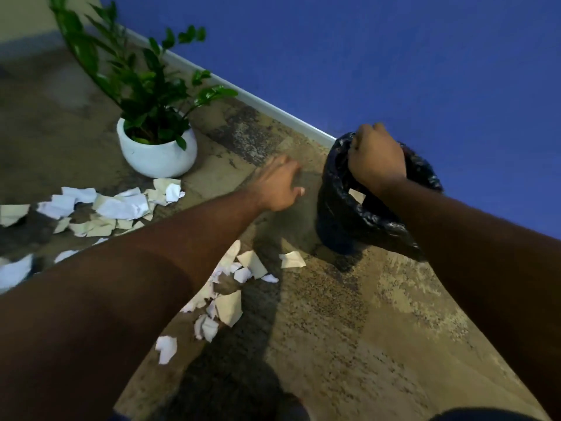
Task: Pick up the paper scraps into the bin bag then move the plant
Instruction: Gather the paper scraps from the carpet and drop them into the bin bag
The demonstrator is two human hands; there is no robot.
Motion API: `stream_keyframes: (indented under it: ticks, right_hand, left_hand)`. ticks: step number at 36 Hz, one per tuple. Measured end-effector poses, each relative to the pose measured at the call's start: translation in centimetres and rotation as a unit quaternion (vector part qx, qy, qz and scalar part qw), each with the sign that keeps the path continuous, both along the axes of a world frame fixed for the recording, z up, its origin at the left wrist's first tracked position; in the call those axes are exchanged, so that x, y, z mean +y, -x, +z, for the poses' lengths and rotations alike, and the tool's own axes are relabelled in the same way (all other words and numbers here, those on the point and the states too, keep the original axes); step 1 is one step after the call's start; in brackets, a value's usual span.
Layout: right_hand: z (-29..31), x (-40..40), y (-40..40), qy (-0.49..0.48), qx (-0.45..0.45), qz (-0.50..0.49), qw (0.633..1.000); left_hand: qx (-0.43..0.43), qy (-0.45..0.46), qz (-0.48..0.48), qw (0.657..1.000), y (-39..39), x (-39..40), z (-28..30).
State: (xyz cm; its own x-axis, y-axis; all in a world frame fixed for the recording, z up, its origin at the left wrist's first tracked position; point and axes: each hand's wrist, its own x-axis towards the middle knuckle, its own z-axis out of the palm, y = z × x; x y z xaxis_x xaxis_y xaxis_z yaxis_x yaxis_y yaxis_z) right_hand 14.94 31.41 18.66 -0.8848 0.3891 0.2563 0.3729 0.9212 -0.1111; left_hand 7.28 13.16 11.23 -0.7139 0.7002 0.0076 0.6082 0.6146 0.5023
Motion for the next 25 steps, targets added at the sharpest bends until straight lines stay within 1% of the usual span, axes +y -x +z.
stream_keyframes:
  ticks: [2, 4, 6, 8, 10, 13, 16, 19, 21, 23, 25]
  right_hand:
    - [-0.7, -2.4, 1.0, -0.022, 0.014, 0.067, 0.997]
    - [-2.0, -4.9, 1.8, -0.046, 0.007, 0.145, 0.988]
    - [-4.1, -7.2, 2.2, -0.062, -0.039, 0.209, 0.975]
    - [-6.8, -9.0, 2.2, -0.056, -0.103, 0.237, 0.964]
    - [-9.8, -10.3, 1.5, -0.018, -0.19, 0.236, 0.953]
    - [-13.9, -11.1, 0.0, 0.037, -0.321, 0.212, 0.922]
    - [-17.1, -10.6, -1.5, 0.074, -0.398, 0.188, 0.895]
    - [-19.5, -9.4, -3.2, 0.107, -0.435, 0.159, 0.88]
    - [-21.0, -8.5, -4.1, 0.129, -0.446, 0.122, 0.877]
    - [-22.3, -8.0, -4.9, 0.142, -0.44, 0.087, 0.882]
    - [-23.3, -8.1, -5.5, 0.131, -0.406, 0.081, 0.901]
  left_hand:
    - [-0.005, 0.051, 0.001, 0.999, 0.3, -2.1, -0.8]
    - [0.001, 0.097, 0.004, 0.995, 0.4, -4.1, -1.7]
    - [-0.01, 0.127, 0.012, 0.992, 0.2, -6.0, -2.8]
    - [-0.023, 0.15, 0.012, 0.988, -0.1, -7.8, -4.0]
    - [-0.047, 0.163, 0.011, 0.985, -0.5, -9.3, -5.3]
    - [-0.088, 0.178, 0.021, 0.98, -1.0, -11.2, -7.1]
    - [-0.096, 0.215, 0.014, 0.972, -1.1, -12.4, -8.9]
    - [-0.1, 0.238, 0.013, 0.966, -0.8, -13.3, -10.9]
    - [-0.093, 0.254, 0.009, 0.963, -0.7, -13.6, -11.9]
    - [-0.088, 0.263, 0.005, 0.961, -0.7, -13.9, -13.0]
    - [-0.077, 0.265, 0.008, 0.961, -0.8, -13.9, -13.9]
